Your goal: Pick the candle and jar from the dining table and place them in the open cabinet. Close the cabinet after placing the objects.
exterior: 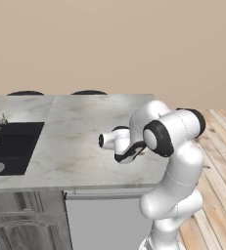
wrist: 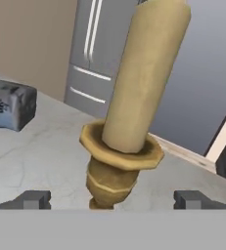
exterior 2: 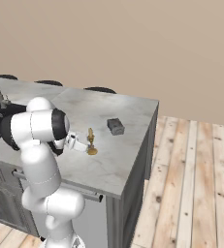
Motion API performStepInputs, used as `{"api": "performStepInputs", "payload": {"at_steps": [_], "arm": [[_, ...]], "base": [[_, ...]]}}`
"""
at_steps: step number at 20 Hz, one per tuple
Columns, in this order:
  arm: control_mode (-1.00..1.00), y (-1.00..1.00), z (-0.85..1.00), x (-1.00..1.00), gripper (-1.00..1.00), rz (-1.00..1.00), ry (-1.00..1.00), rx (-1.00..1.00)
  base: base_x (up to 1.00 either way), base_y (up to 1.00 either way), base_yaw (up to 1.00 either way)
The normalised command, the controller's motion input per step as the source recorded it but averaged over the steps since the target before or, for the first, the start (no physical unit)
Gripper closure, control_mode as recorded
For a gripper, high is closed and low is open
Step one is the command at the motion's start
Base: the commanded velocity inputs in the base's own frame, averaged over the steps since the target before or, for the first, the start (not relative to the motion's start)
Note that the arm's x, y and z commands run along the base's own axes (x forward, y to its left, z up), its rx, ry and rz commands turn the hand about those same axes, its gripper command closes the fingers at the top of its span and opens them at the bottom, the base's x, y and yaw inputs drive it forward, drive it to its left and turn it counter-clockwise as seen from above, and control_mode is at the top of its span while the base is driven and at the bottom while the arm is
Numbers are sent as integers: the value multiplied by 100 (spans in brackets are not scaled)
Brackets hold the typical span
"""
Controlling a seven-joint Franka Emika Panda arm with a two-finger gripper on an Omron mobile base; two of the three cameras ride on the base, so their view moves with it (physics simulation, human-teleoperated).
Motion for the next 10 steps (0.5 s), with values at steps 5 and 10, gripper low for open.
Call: {"api": "performStepInputs", "payload": {"at_steps": [5, 10], "arm": [[-100, 0, -11, 16, -100, 0, 0, 0], [-100, -2, -12, 15, -100, 0, 0, 0]], "base": [[0, 0, 0], [0, 0, 0]]}}
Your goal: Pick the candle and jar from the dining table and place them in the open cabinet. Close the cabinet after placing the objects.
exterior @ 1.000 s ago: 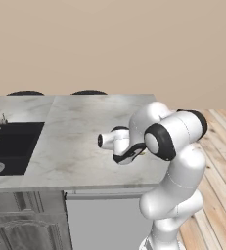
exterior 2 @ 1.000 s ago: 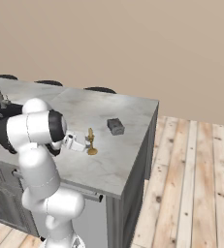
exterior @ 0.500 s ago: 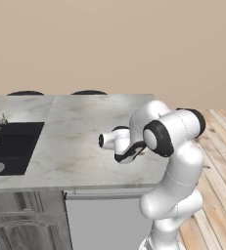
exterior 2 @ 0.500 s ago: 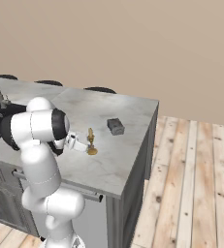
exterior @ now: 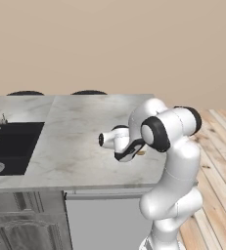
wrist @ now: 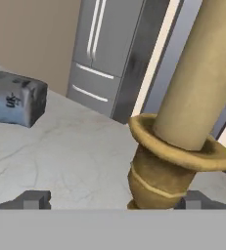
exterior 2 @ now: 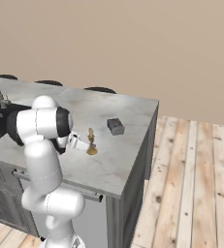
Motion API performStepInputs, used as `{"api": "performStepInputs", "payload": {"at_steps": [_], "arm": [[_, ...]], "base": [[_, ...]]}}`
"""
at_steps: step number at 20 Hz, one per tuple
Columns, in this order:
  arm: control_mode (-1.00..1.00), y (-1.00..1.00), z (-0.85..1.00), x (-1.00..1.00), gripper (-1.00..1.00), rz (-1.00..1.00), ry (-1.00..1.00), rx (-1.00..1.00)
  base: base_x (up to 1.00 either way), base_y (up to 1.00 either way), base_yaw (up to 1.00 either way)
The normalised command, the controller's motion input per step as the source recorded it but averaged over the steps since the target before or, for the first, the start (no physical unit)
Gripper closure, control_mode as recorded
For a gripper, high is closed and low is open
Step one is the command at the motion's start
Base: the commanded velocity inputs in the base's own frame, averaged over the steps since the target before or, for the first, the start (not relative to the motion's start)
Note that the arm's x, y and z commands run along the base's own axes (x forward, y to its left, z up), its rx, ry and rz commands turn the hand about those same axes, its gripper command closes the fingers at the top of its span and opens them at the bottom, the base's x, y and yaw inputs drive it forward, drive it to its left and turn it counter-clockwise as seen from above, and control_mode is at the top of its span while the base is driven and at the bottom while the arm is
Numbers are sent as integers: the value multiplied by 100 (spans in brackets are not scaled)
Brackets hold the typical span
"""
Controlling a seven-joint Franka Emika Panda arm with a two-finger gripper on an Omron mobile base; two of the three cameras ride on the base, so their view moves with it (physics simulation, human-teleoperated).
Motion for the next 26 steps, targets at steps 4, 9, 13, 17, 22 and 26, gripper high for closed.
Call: {"api": "performStepInputs", "payload": {"at_steps": [4, 9, 13, 17, 22, 26], "arm": [[-100, -2, -13, 13, -100, 0, 0, 0], [-100, 0, -7, 17, 100, 0, 0, -1], [-100, 0, 0, 6, 100, 0, 0, -2], [-100, 0, 0, -1, 100, 0, -3, 0], [-100, 0, 3, -62, 100, 2, -21, 0], [-100, 1, 7, -85, 100, 4, -27, 0]], "base": [[0, 0, 0], [0, 0, 0], [0, 0, 0], [0, 0, 0], [0, 0, 0], [0, 0, 0]]}}
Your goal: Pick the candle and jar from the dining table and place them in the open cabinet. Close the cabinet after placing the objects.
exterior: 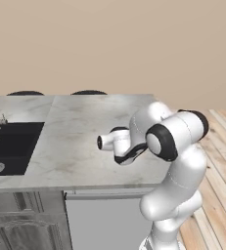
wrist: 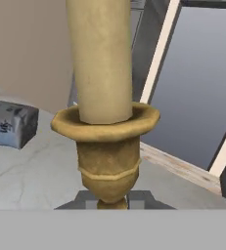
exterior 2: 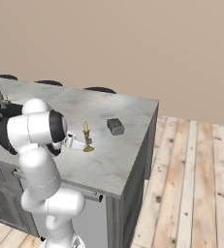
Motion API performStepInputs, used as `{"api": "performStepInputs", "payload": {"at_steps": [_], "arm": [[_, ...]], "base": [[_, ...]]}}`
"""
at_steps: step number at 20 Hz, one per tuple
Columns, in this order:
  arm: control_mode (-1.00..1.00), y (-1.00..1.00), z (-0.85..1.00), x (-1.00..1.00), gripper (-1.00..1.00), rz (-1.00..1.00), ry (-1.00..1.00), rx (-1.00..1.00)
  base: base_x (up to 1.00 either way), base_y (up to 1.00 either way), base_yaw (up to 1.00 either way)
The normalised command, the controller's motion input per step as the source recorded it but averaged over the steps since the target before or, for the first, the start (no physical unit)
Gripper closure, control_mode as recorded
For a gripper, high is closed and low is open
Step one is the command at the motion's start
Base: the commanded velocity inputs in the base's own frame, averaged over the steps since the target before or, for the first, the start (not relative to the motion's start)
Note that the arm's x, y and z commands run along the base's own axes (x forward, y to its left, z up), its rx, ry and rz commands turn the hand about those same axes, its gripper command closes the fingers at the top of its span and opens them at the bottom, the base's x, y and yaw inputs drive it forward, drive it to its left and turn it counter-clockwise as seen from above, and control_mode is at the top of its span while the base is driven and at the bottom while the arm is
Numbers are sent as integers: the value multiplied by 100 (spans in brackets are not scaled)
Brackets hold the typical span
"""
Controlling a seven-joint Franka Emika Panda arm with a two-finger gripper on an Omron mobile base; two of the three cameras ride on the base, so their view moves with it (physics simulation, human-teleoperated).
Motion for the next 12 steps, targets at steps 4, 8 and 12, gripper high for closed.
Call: {"api": "performStepInputs", "payload": {"at_steps": [4, 8, 12], "arm": [[-100, 4, 8, -67, 100, 3, -18, 0], [-100, 3, 34, -63, 100, 3, -21, 0], [-100, 2, 56, -56, 100, 1, -21, 0]], "base": [[0, 0, 0], [0, 0, 0], [0, 0, 0]]}}
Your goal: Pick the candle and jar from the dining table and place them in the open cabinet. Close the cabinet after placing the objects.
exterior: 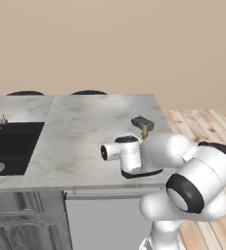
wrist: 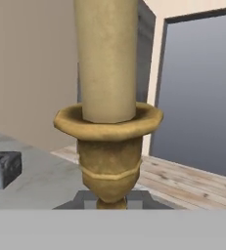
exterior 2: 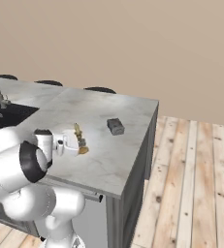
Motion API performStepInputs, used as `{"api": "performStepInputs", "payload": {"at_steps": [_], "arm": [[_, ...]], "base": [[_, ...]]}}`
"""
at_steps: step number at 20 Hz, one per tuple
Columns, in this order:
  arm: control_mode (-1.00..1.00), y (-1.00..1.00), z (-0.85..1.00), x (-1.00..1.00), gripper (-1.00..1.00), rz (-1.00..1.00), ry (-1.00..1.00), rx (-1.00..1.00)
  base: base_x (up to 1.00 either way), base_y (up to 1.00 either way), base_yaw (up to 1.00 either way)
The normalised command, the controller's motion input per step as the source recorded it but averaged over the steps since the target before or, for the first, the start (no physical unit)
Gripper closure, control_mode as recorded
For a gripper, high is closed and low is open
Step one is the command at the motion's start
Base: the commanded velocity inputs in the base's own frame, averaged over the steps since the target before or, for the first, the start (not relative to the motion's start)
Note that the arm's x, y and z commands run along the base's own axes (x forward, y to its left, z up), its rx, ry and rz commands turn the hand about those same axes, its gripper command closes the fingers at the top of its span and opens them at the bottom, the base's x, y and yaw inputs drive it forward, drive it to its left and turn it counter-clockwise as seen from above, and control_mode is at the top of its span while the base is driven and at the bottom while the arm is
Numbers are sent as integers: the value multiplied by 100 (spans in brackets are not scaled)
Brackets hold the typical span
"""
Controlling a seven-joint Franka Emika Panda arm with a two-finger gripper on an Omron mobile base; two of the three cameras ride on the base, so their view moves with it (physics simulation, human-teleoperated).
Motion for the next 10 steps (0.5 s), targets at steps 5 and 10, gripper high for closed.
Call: {"api": "performStepInputs", "payload": {"at_steps": [5, 10], "arm": [[-100, 4, 65, -42, 100, 0, -7, 1], [-100, 2, 59, -43, 100, 0, 0, 5]], "base": [[0, 0, 0], [0, 0, 0]]}}
